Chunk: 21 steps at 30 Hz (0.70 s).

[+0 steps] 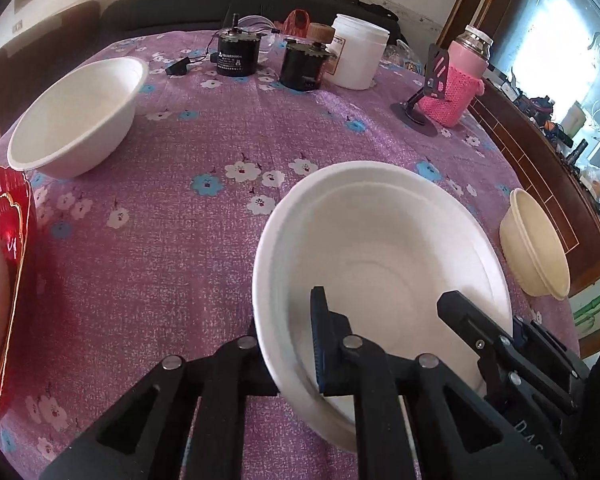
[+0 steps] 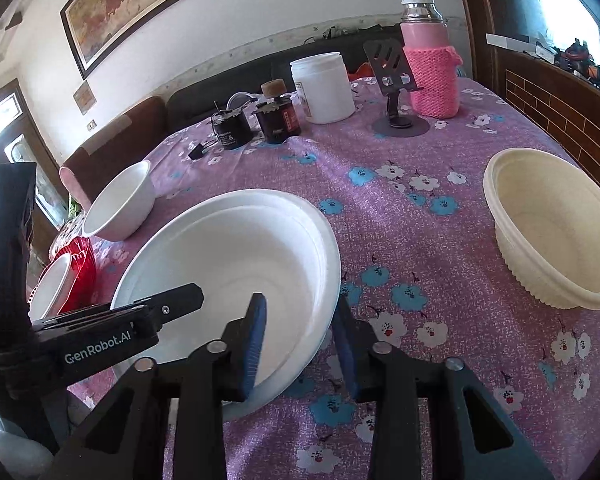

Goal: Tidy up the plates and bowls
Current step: 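Grasp the large white bowl's rim with the right gripper and lift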

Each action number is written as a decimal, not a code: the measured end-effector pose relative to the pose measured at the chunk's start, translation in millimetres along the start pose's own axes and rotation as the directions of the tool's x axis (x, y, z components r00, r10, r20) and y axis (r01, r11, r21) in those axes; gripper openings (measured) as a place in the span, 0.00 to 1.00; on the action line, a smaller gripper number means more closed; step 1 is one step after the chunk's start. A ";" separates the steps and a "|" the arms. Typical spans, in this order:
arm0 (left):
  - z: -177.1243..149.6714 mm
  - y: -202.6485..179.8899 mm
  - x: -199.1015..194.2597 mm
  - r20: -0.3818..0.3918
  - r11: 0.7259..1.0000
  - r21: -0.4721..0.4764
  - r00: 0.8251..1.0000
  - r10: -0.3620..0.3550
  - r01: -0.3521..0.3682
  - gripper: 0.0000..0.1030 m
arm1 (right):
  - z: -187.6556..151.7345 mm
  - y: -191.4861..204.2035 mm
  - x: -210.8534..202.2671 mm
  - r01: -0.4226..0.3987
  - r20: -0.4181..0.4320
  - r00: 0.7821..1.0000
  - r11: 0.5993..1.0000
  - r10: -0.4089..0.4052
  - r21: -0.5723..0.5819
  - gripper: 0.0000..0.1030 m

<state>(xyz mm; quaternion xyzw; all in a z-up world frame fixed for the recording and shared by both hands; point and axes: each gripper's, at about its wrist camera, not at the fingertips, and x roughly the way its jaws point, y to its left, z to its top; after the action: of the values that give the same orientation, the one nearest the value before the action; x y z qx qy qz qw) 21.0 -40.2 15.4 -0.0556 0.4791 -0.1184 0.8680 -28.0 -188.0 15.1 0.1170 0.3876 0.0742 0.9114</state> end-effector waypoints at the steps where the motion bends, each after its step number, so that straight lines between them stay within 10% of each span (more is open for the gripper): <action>1: -1.0 0.2 -3.0 0.006 1.000 0.001 1.000 0.002 -0.002 0.10 | 0.0 -0.3 -0.1 -0.003 0.001 1.000 1.000 0.003 0.002 0.26; 11: -10.3 18.1 -59.9 0.114 0.999 0.001 0.993 0.035 -0.036 0.11 | -0.4 23.3 -19.7 -0.074 0.042 0.996 0.997 0.074 -0.017 0.20; 21: -14.6 118.2 -144.3 0.234 0.983 -0.145 0.962 0.143 -0.112 0.11 | 18.3 143.1 -28.8 -0.192 0.001 0.981 0.966 0.195 -0.173 0.21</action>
<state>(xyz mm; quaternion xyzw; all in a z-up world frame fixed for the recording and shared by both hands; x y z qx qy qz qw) -47.3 111.6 100.8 -0.0952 0.3785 -0.0229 0.9204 -41.0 -59.7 86.0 0.0759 0.3582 0.1946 0.9100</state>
